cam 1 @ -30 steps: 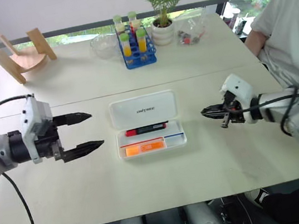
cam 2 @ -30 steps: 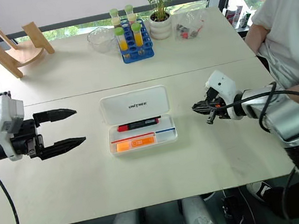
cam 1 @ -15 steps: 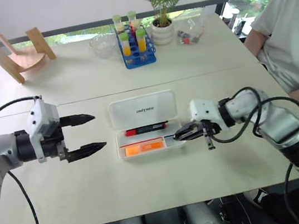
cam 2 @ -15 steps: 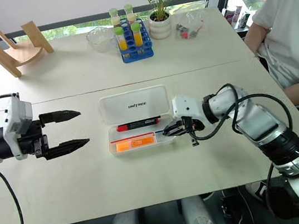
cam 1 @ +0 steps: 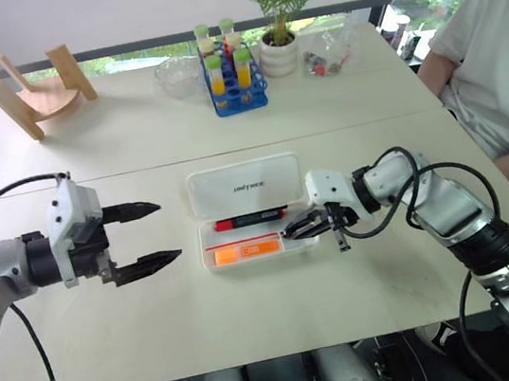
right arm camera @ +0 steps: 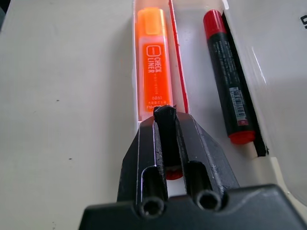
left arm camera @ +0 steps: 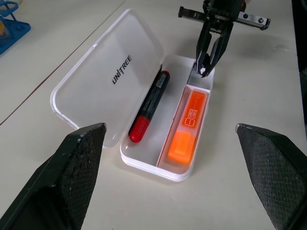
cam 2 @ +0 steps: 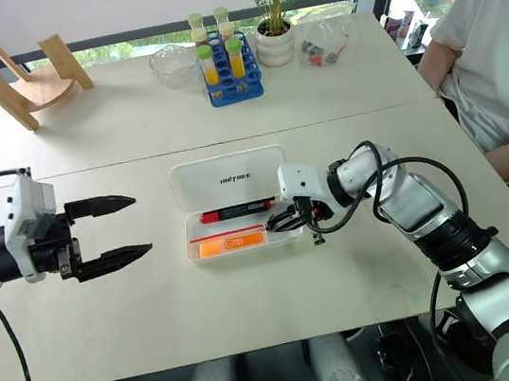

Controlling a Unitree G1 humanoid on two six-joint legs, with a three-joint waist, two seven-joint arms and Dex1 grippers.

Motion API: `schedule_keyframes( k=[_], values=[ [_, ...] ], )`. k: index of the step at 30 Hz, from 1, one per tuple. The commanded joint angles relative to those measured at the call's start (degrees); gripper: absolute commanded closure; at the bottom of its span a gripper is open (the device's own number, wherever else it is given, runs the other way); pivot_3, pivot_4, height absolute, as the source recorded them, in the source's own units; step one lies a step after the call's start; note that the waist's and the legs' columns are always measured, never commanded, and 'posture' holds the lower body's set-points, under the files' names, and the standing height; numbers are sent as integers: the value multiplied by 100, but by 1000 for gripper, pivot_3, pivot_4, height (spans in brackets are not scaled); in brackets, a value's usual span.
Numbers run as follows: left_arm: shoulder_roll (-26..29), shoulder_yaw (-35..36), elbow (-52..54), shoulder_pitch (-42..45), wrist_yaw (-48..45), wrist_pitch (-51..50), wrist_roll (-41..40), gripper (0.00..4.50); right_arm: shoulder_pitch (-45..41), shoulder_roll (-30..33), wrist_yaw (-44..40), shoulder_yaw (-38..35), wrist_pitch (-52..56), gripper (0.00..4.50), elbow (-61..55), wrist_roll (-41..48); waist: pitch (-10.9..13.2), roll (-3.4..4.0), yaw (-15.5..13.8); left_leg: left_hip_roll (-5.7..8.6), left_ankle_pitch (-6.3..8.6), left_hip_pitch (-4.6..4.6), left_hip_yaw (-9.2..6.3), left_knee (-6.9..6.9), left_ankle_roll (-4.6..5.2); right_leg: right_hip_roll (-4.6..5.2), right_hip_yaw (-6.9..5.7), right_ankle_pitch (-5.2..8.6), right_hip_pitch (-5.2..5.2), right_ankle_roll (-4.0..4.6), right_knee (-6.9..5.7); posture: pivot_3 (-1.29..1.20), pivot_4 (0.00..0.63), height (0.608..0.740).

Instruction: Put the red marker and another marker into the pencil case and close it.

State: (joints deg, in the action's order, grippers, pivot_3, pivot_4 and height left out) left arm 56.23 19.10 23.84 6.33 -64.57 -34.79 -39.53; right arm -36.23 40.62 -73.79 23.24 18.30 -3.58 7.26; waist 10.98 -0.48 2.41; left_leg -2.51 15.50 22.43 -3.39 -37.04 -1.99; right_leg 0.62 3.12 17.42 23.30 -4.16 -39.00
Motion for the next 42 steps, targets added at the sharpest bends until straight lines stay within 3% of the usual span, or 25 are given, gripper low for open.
schedule_keyframes(
  k=[1,6,7,13,14,16,19,23,29,34,42],
  values=[
    [65,139,127,36,14,30,-90,0,-81,25,-59,-116,-118,2718,23,-45,0,0,2,0,0,0,0,0,0,0,0,0,0,0,0,0,150,740],
    [71,111,61,75,-5,53,-64,0,-47,131,-124,-231,-27,269,-96,26,0,0,2,0,0,0,0,-1,0,0,0,0,0,0,0,0,150,740],
    [59,100,23,103,7,80,-38,0,-50,134,-100,-289,12,46,-138,68,0,0,2,0,0,0,0,0,0,0,0,0,0,0,0,0,150,740],
    [-16,56,-811,622,266,146,173,0,-200,29,120,-1068,1033,46,-698,941,1,1,-1,0,0,0,-2,-1,0,-1,-2,0,0,0,-2,0,150,740],
    [7,33,-1099,768,248,149,218,263,-212,29,183,-1208,1214,1,-808,1084,1,1,-1,1,0,0,-3,-1,0,-2,-3,0,-1,0,-3,0,150,740],
    [63,-72,-1665,1022,79,232,336,817,-197,48,323,-1443,1528,0,-999,1315,0,0,0,1,0,0,-4,-1,0,-1,-4,0,-1,0,-3,0,150,740],
    [58,-506,-2729,1468,-238,795,876,2330,-101,69,580,-1757,1956,0,-1295,1640,0,1,-1,2,0,0,-3,1,0,-2,-5,0,0,0,-3,0,150,740],
    [-358,-1159,-4465,2512,-452,1677,1591,4393,132,129,877,-2053,2400,0,-1740,2003,0,0,-56,4,0,2,-3,-1,0,-2,-8,0,1,0,-3,0,150,740],
    [-1367,-1706,-7004,4060,-409,3149,2477,4462,465,212,1336,-2388,2877,0,-2264,2413,0,-3,-167,9,0,9,-3,-9,0,0,-9,-1,2,-2,-3,0,150,740],
    [-2071,-1882,-8494,4814,-91,4026,3002,4462,692,294,1723,-2549,3105,0,-2547,2579,-1,-4,-156,10,0,13,-5,-8,1,0,-11,-1,6,-2,-2,0,150,740],
    [-2844,-1659,-9058,5312,-530,4041,2940,4462,960,461,2117,-2738,3280,0,-2812,2801,0,-5,-129,10,0,14,-8,-7,1,-2,-11,-2,6,-3,-5,0,150,740]
  ],
)
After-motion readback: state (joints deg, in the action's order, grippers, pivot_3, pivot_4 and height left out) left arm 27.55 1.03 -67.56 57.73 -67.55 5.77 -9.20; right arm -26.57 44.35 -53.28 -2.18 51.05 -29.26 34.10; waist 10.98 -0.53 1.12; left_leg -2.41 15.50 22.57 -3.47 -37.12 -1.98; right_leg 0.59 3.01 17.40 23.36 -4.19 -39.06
